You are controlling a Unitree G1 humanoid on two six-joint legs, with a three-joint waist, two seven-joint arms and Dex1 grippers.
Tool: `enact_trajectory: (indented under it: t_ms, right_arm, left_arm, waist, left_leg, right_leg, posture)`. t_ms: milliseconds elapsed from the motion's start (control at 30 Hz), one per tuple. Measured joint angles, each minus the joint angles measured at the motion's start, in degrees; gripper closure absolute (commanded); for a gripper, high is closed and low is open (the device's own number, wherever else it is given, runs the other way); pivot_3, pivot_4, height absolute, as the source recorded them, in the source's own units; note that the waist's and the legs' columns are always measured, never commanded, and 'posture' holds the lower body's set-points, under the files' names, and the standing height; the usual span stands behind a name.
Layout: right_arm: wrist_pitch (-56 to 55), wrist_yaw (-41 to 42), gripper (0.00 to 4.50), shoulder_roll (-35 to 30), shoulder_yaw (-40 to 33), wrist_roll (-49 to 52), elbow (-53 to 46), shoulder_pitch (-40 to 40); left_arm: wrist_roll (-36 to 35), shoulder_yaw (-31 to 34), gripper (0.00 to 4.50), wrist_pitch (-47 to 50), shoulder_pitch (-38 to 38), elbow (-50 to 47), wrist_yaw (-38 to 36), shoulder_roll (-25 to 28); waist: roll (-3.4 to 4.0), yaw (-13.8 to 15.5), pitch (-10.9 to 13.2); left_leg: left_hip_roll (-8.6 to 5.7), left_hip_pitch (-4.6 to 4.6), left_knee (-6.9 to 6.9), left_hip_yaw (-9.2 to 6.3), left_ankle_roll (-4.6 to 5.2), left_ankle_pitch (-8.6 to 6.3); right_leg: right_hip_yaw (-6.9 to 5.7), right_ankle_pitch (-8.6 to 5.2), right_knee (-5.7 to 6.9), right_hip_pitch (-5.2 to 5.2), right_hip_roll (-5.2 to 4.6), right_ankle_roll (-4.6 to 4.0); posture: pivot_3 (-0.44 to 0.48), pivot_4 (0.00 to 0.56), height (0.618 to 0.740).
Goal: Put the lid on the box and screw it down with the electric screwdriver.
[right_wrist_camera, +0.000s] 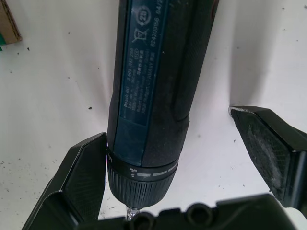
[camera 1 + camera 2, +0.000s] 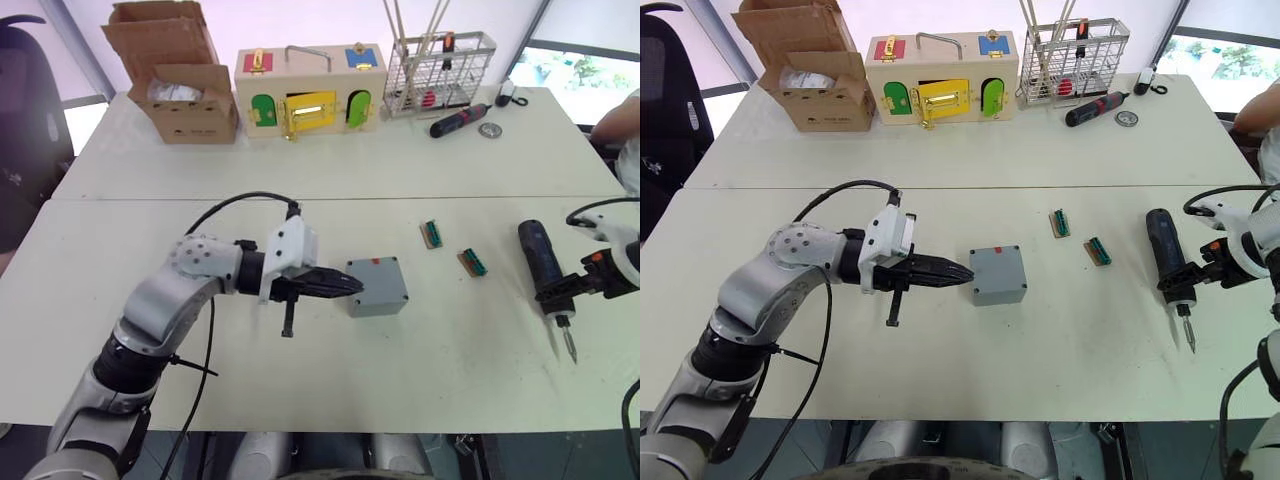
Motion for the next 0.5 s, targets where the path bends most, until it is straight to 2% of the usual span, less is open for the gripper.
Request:
enact_trajectory:
  t_ms: [267, 500]
  right_arm:
    - [-0.7, -0.3, 0.01, 4.4, -1.7, -4.5, 6.5, -3.0]
    - [-1.6, -0.9, 0.01, 6.7, -3.5, -7.1, 10.7, -5.1]
  left_arm:
    - [0.0, -0.4, 4.5, 1.1, 1.5, -1.6, 1.8, 0.5]
    - [0.2, -0.6, 4.5, 1.2, 1.6, -1.9, 3.1, 0.5]
  waist:
    - [-0.44, -0.4, -0.2]
    - [-0.52, -0.6, -0.3]
  left_leg:
    - [0.0, 0.11, 0.05, -0.02, -0.01, 0.0]
    - [-0.01, 0.11, 0.06, -0.01, -0.01, 0.0]
  right_leg:
    - [0.01, 0.01, -0.02, 0.14, -0.01, -0.01]
    - [0.01, 0.01, -0.02, 0.15, -0.01, -0.01]
  posture:
    - [0.0, 0.15, 0.737]
    - [0.0, 0.15, 0.737]
